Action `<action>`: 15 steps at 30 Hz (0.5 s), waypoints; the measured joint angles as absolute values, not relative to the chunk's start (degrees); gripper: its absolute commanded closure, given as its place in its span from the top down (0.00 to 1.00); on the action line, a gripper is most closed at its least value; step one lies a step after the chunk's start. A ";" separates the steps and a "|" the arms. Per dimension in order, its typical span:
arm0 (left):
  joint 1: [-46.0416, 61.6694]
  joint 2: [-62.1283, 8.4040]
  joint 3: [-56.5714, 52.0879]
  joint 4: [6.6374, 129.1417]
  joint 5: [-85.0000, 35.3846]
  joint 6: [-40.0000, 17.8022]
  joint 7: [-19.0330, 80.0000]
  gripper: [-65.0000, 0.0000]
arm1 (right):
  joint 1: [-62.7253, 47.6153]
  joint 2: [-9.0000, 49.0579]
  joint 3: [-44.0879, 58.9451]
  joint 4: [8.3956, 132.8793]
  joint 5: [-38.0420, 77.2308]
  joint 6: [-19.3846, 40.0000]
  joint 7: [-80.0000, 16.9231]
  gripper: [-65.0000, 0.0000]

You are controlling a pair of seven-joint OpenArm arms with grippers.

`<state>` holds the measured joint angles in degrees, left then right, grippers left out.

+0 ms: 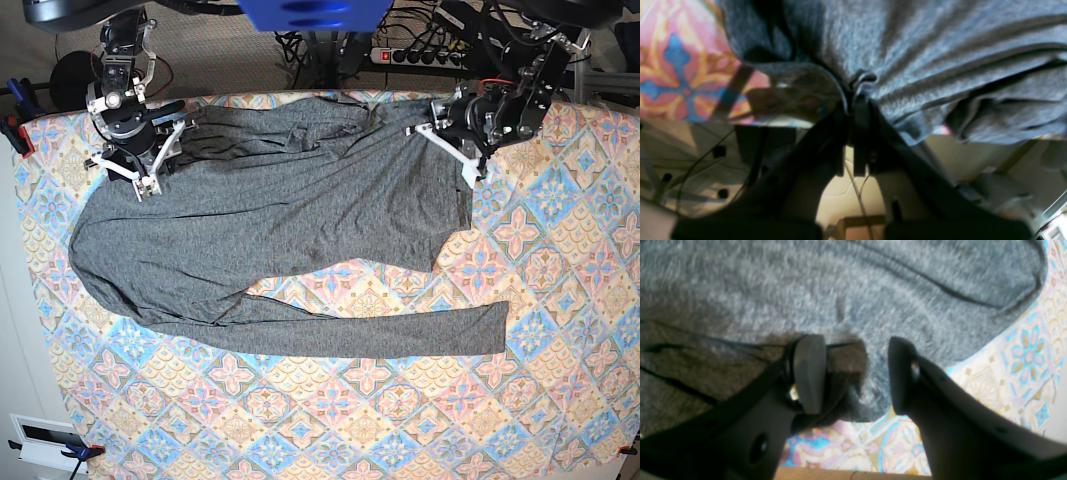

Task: Layout the t-shirt on the table in an organized manner, then fold the t-shirt properly
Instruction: 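Drag the grasped side edge with the left gripper toward the collar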

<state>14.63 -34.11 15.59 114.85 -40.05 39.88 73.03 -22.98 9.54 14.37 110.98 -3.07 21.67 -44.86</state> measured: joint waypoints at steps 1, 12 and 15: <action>14.63 -34.52 15.59 114.85 -39.68 39.88 72.71 0.06 | -22.98 9.52 14.37 110.98 -3.09 21.67 -44.91 0.45; 14.59 -34.59 15.46 114.85 -39.40 39.88 71.79 0.09 | -22.98 9.52 14.63 110.96 -3.07 21.67 -45.04 0.45; 14.61 -34.57 15.49 114.85 -39.42 39.88 71.81 0.09 | -23.00 9.52 14.63 110.96 -3.07 21.67 -45.04 0.45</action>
<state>14.61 -34.57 15.49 114.85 -39.42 39.88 71.81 -23.00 9.52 14.63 110.96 -3.07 21.67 -45.04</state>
